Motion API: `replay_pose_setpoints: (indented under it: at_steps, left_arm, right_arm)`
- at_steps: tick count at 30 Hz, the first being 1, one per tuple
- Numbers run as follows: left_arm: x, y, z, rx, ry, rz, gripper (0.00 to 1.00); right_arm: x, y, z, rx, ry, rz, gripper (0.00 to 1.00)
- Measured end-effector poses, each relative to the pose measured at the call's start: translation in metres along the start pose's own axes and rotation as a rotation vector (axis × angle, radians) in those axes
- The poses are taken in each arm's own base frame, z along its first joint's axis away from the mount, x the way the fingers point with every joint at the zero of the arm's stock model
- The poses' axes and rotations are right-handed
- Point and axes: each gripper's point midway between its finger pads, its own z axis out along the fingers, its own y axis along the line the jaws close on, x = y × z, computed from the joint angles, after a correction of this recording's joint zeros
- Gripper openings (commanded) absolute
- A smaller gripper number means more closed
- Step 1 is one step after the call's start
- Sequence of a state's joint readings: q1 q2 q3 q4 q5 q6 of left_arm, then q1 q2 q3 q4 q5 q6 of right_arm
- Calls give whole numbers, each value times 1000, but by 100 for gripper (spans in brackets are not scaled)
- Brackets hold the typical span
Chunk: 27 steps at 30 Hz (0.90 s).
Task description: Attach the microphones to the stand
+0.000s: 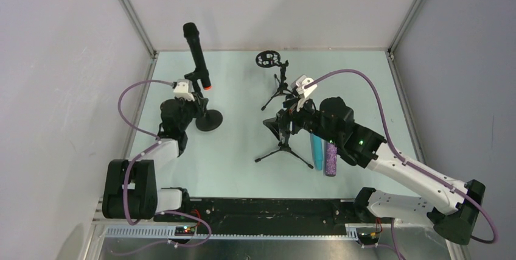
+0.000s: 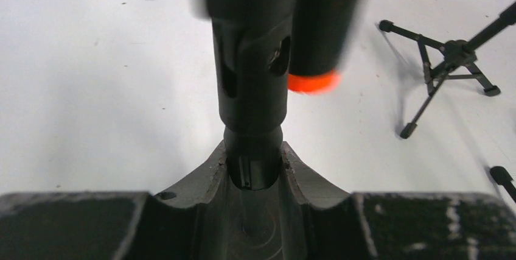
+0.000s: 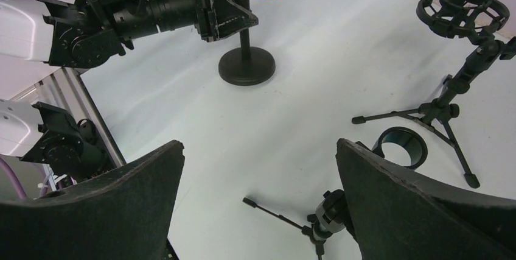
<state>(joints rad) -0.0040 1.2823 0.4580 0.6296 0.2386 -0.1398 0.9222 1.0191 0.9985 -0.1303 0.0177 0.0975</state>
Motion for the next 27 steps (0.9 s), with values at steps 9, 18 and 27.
replay_pose_setpoints:
  at_steps: [9,18,27]
  left_arm:
    - [-9,-30,-11,67,-2,24,0]
    - [-41,-65,-37,158,-83,88,0]
    - [-33,-81,-52,215,-54,118,0]
  right_arm:
    - [-9,11,0,-37,-36,-4,100]
    - [-31,32,-2,-112,-125,-29,100]
    - [-45,38,0,-132,-180,-18,93]
